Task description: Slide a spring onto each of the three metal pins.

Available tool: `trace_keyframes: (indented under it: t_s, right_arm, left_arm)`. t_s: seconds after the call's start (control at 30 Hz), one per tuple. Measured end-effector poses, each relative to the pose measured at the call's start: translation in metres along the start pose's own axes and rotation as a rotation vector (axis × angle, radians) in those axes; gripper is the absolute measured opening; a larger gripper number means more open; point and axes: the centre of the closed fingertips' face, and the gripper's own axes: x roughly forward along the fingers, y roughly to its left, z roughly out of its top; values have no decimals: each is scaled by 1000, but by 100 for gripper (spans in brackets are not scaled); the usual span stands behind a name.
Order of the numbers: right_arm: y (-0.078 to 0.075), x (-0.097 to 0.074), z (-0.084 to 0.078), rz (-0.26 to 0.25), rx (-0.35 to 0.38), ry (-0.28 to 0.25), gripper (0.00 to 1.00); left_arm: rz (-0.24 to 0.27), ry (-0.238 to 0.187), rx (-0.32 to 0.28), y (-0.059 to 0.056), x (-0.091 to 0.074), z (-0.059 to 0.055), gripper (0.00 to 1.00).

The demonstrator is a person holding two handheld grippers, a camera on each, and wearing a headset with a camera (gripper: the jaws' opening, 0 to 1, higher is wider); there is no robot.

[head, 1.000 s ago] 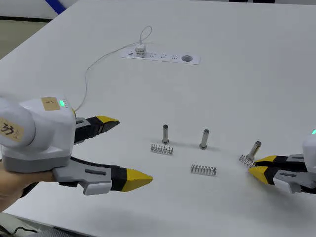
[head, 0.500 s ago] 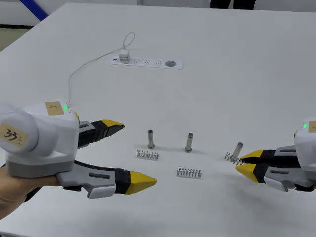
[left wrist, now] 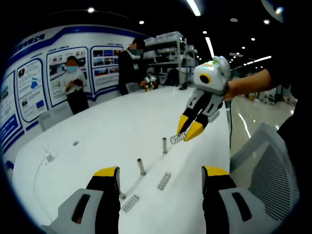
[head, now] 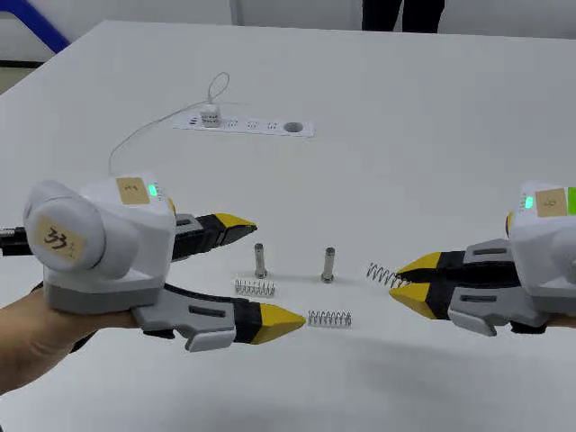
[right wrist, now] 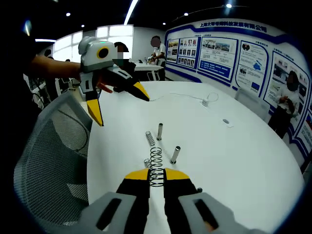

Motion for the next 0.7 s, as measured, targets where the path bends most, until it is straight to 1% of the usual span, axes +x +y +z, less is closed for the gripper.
trace_keyframes:
  t_s: [0.1,0.23,0.3,0.4,0.47,0.53,0.57,0.7]
  right_arm:
    - [5,0,7,13,-29,-3,10]
    - [16,-2,19,48,-60,-18,10]
    - [20,-1,22,60,-79,-19,10]
    - [24,4,24,73,-84,-16,10]
    - [30,8,25,93,-97,-14,10]
    - [33,10,26,102,-115,-10,10]
    - [36,11,27,112,-128,-6,10]
    - [42,13,34,136,-156,-14,10]
  left_arm:
    - [-15,-12,7,-2,2,4,66]
    - [-39,-29,9,-9,7,7,62]
    - [-50,-30,-9,-13,11,8,60]
    - [-52,-42,1,-16,15,11,56]
    - [-63,-43,13,-19,17,12,52]
    - [-75,-38,22,-22,18,12,49]
    - [-88,-34,27,-24,19,12,48]
    - [-109,-29,31,-30,20,12,48]
